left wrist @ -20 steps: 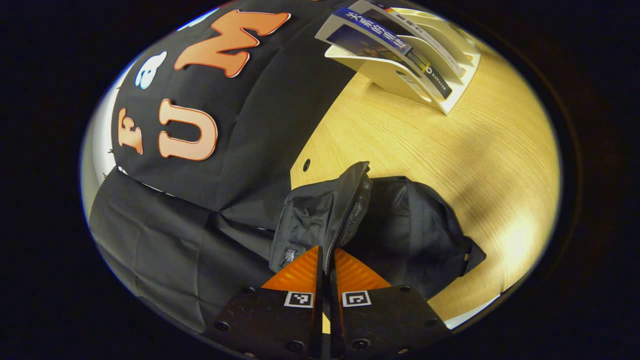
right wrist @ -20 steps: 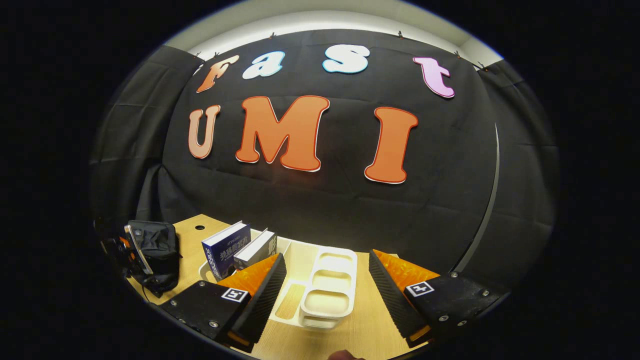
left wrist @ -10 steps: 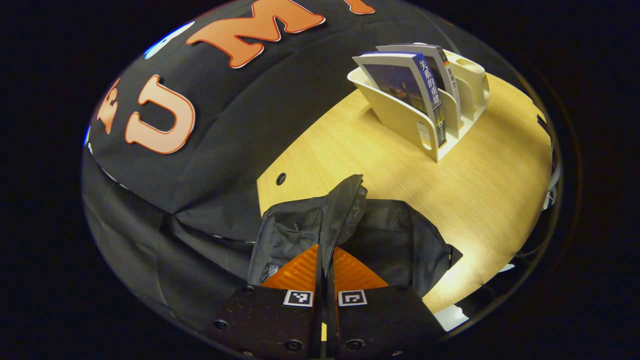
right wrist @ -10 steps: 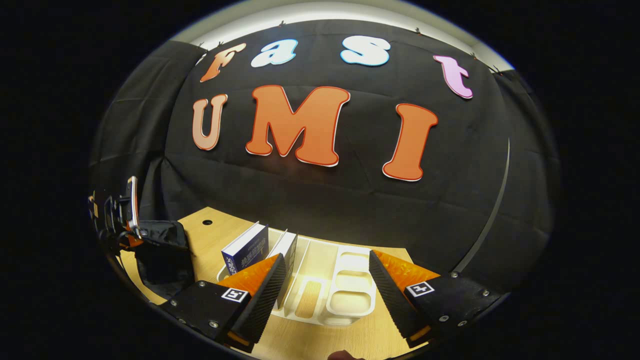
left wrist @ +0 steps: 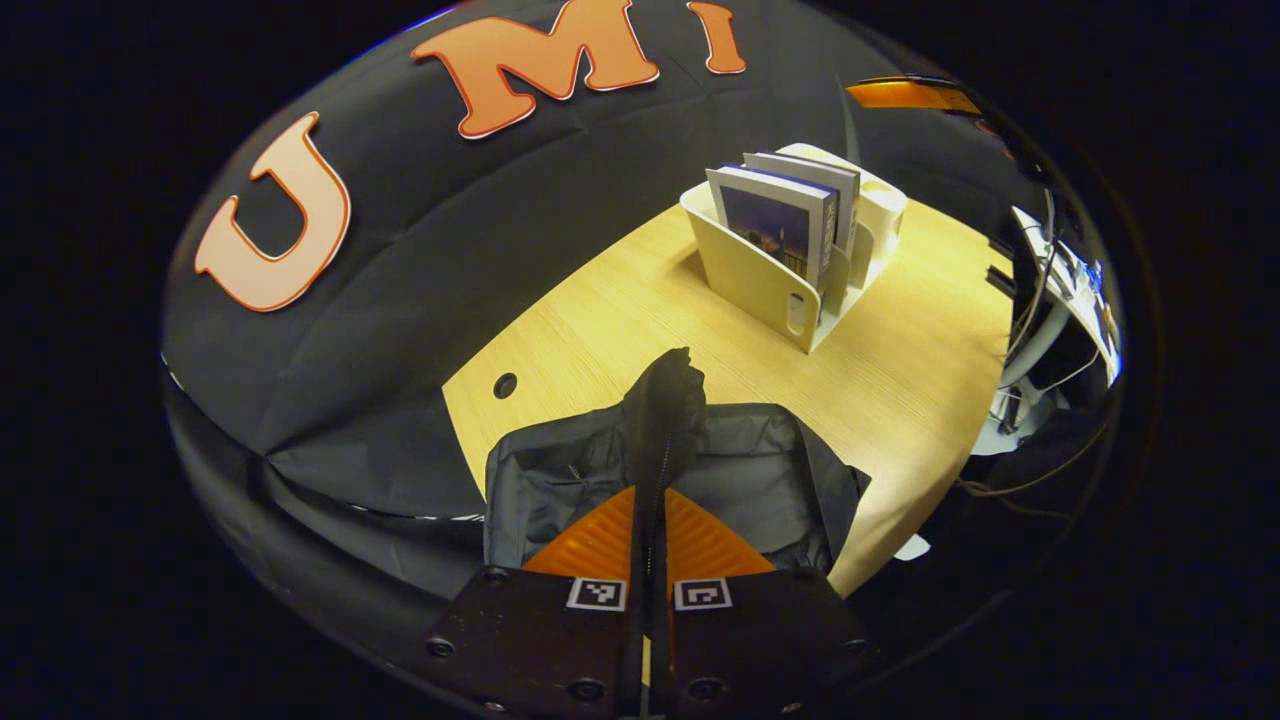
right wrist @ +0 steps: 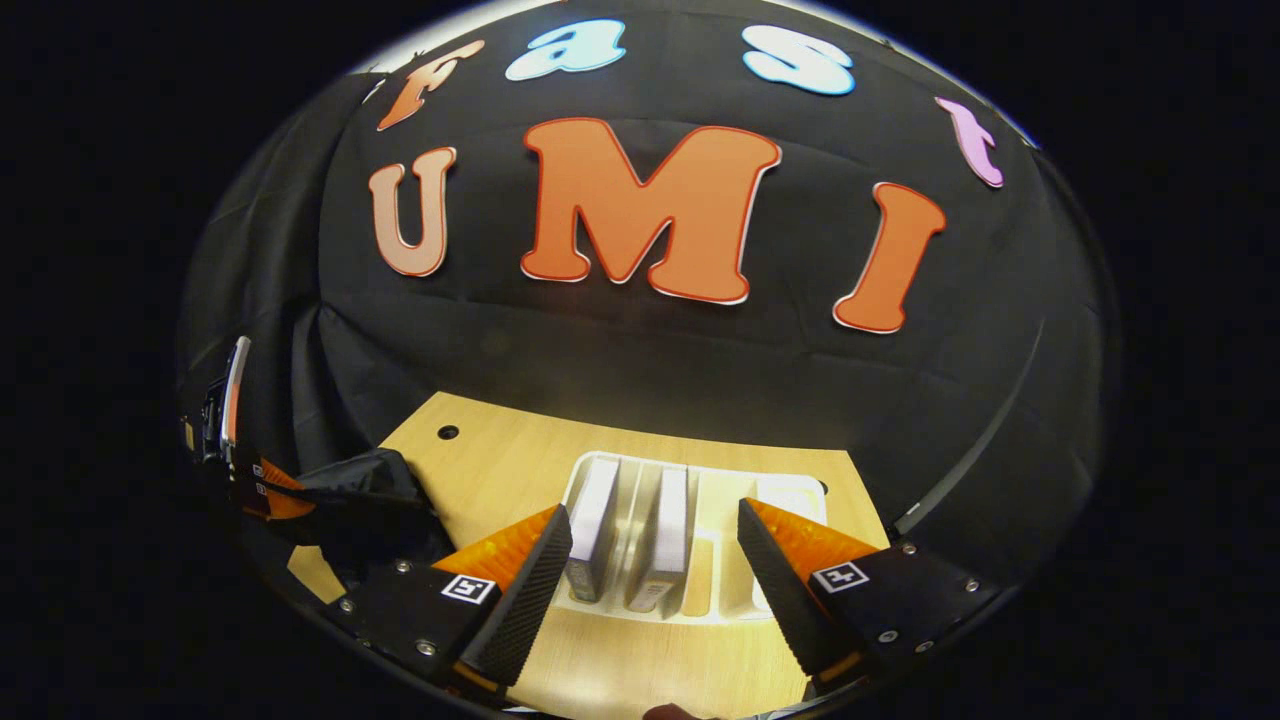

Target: Open the schoolbag, grab two books from the bookshelf and put them into the schoolbag.

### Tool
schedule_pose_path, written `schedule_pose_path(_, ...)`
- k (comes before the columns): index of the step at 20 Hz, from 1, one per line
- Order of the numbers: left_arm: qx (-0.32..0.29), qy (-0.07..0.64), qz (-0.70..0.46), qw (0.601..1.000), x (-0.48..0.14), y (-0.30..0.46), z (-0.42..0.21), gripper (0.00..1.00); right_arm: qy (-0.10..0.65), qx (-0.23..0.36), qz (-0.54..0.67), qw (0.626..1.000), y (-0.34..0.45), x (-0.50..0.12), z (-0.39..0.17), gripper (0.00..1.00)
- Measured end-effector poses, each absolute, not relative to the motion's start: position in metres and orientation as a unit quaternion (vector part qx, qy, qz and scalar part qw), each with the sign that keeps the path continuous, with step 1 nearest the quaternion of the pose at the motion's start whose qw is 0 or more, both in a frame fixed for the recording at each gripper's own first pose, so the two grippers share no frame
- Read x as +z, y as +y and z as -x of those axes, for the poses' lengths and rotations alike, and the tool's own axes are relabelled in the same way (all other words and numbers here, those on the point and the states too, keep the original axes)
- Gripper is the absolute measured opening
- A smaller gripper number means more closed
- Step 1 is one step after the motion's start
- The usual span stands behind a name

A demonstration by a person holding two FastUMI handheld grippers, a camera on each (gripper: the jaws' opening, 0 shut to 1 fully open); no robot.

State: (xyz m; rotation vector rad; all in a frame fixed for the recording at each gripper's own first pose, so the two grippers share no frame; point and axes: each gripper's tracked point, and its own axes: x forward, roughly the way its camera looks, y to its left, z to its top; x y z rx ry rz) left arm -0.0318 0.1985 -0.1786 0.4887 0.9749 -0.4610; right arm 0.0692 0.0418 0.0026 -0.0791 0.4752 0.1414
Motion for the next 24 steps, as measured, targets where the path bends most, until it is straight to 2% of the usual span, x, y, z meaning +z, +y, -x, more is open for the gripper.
schedule_pose_path(3,-0.229,0.464,-0.210,0.829,-0.165,0.208,0.025,0.03,0.275,0.097,0.049,0.955,0.070,0.010,-0.081,0.99)
schedule_pose_path(7,-0.208,0.468,-0.188,0.838,-0.158,0.213,0.027,0.03,0.326,0.151,0.037,0.933,0.107,0.007,-0.095,0.99)
schedule_pose_path(12,-0.178,0.472,-0.185,0.843,-0.154,0.213,0.021,0.03,0.422,0.167,0.044,0.890,0.110,-0.035,-0.126,0.99)
schedule_pose_path(17,-0.156,0.486,-0.171,0.843,-0.160,0.202,0.021,0.03,0.522,0.144,0.020,0.840,0.100,-0.109,-0.159,0.98)
schedule_pose_path(21,-0.132,0.495,-0.160,0.844,-0.163,0.200,0.020,0.04,0.577,0.131,0.014,0.806,0.104,-0.146,-0.170,0.88)
schedule_pose_path(22,-0.129,0.497,-0.154,0.844,-0.165,0.198,0.022,0.04,0.585,0.126,0.014,0.801,0.105,-0.153,-0.172,0.79)
schedule_pose_path(24,-0.125,0.500,-0.145,0.844,-0.167,0.197,0.025,0.04,0.602,0.120,0.014,0.789,0.108,-0.167,-0.170,0.68)
